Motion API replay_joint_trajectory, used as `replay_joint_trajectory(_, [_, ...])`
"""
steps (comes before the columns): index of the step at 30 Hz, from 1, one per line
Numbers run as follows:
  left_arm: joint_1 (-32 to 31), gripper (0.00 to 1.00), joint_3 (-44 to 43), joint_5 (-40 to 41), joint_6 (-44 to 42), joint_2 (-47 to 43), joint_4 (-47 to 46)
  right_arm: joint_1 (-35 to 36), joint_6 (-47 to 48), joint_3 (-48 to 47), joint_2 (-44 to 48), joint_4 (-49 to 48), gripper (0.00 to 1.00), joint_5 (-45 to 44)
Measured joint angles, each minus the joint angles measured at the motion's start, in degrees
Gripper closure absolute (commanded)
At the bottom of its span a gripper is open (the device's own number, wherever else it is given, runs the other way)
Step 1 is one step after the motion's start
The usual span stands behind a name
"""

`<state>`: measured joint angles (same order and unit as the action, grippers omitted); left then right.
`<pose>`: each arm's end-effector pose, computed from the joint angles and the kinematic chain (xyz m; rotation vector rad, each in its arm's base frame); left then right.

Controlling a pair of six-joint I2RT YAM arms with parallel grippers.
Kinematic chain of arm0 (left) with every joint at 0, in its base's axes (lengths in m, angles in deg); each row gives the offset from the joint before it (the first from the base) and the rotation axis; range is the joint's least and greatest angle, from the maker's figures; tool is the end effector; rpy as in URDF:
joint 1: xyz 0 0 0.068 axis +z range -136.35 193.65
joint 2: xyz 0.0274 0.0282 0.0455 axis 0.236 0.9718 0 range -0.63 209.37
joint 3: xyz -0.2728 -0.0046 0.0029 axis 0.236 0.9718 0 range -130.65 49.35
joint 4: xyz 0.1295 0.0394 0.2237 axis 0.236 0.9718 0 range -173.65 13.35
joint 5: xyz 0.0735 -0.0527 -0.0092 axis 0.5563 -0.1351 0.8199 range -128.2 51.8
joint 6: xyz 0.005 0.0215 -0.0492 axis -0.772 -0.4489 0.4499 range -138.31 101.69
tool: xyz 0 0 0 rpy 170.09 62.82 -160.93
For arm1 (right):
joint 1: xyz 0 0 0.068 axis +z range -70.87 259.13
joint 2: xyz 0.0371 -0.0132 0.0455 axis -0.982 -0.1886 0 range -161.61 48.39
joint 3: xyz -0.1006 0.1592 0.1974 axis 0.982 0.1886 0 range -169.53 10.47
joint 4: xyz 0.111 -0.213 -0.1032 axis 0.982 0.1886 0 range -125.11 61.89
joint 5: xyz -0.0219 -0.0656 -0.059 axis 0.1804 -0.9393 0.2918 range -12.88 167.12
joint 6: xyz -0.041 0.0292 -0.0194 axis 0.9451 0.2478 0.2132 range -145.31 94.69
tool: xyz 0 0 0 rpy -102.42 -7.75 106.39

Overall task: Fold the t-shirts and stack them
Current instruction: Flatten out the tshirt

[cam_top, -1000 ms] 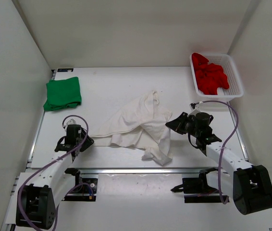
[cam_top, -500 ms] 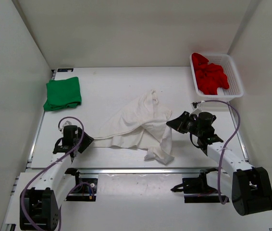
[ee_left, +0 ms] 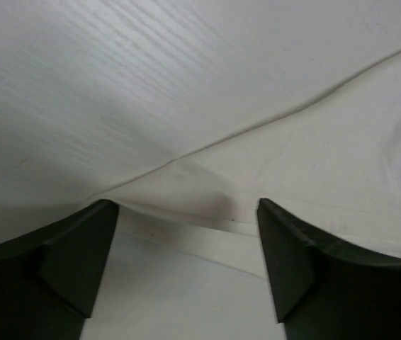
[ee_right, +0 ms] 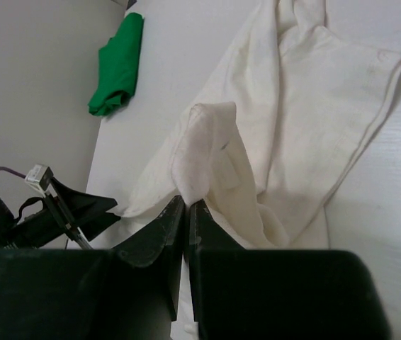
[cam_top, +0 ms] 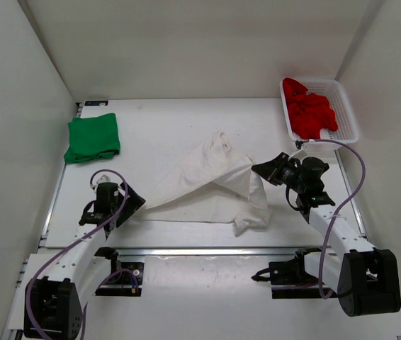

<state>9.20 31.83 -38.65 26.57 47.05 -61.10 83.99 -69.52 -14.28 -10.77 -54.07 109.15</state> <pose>0.1502 -0.0119 0.1503 -0.8707 2.3745 -0.3651 0.2187 0.0377 0.2235 0.2490 1.9300 1.0972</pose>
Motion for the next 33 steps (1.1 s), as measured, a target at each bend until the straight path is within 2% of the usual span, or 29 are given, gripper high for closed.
replay_joint_trajectory(3, [-2.60, 0.01, 0.11, 1.14, 0.63, 1.33, -3.80, 0.74, 0.28, -1.70, -0.20, 0.17, 0.97, -0.07])
replay_joint_trajectory(4, [-2.78, 0.06, 0.28, 1.05, 0.76, 2.03, -5.38, 1.25, 0.61, -2.21, -0.24, 0.50, 0.98, -0.26])
replay_joint_trajectory(5, [-2.58, 0.17, 0.37, 0.87, 1.03, 3.02, -7.06, 1.73, 0.94, -2.73, -0.24, 0.96, 0.97, -0.35])
replay_joint_trajectory(6, [-2.38, 0.22, 0.37, 0.68, 1.36, 4.31, -8.57, 2.29, 1.31, -3.50, -0.31, 1.88, 0.98, -0.48])
replay_joint_trajectory(9, [-2.08, 0.75, 0.46, -0.59, 2.23, 9.35, -13.25, 3.85, 2.60, -6.23, -0.52, 4.37, 0.98, -0.76])
replay_joint_trajectory(11, [-2.45, 1.00, 0.42, -2.03, 2.95, 13.38, -15.72, 4.61, 3.50, -8.13, -0.55, 5.66, 0.98, -1.11])
replay_joint_trajectory(17, [-0.59, 1.00, -2.89, -4.96, 2.36, 17.57, -16.46, 7.17, 7.17, -14.82, -0.55, 11.28, 0.97, -2.95])
replay_joint_trajectory(20, [0.35, 1.00, -9.84, -5.44, 1.36, 17.92, -13.68, 7.45, 8.68, -18.32, -0.55, 13.66, 0.97, -3.04])
replay_joint_trajectory(24, [1.95, 1.00, -23.30, -7.50, 0.61, 17.64, -13.66, 7.43, 11.39, -24.96, -0.57, 19.37, 0.98, -3.39])
replay_joint_trajectory(29, [6.84, 1.00, -34.71, -12.02, 1.81, 15.47, -14.78, 8.44, 18.23, -41.99, -0.96, 30.71, 1.00, -5.75])
replay_joint_trajectory(33, [10.62, 1.00, -43.54, -12.72, 1.84, 14.75, -12.66, 6.23, 21.38, -55.84, -0.98, 34.77, 1.00, -4.07])
